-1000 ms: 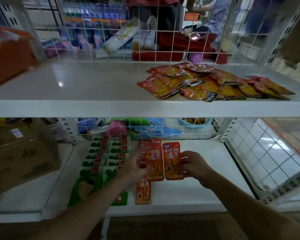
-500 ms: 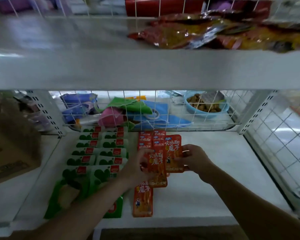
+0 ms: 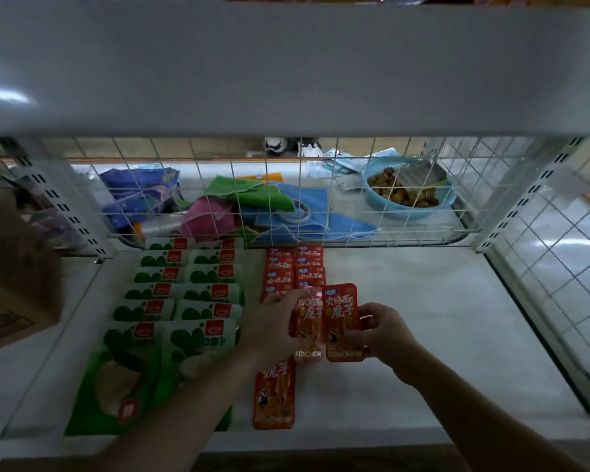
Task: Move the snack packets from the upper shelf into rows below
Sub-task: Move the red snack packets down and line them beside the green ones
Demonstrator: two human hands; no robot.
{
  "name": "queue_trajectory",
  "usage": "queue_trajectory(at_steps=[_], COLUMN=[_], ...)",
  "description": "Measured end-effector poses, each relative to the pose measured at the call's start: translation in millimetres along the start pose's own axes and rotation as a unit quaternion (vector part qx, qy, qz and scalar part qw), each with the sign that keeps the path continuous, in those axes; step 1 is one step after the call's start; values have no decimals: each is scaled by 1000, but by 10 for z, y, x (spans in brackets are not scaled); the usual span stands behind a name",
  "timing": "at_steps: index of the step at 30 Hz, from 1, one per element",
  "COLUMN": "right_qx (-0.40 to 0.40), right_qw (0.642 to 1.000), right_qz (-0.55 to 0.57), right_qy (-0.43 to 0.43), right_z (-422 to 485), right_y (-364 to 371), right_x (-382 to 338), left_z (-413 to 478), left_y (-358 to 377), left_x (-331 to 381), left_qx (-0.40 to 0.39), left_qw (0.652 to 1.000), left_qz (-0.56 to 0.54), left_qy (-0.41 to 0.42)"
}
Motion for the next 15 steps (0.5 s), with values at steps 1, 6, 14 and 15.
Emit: queue_trajectory(at_steps=[1,6,14,15], right_qx=[0,9,11,10], right_qw=[1000,1000,1000,1000], right_qz=[-2,-10,-11,-11], right_qy=[-1,-1,6,6], right_z=[-2,2,9,9], right_y=[-18,-134,-183,-179], right_x=[17,99,161,160], left_z=[20,58,59,56], left_y=[14,75,193,200], left_x=[0,43,52,49], left_qx=[3,22,20,18], left_qw=[1000,990,984,984], left_qz=[26,135,168,168], left_qy=[4,37,49,50])
Point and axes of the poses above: each hand's wrist, its own z-axis towards the middle knuckle, its own y-axis out of the palm, x = y × z, the point moved 9 cm from there along z, towards the middle knuckle, and after that the axes turned 4 degrees about x, right-handed, at the moved point
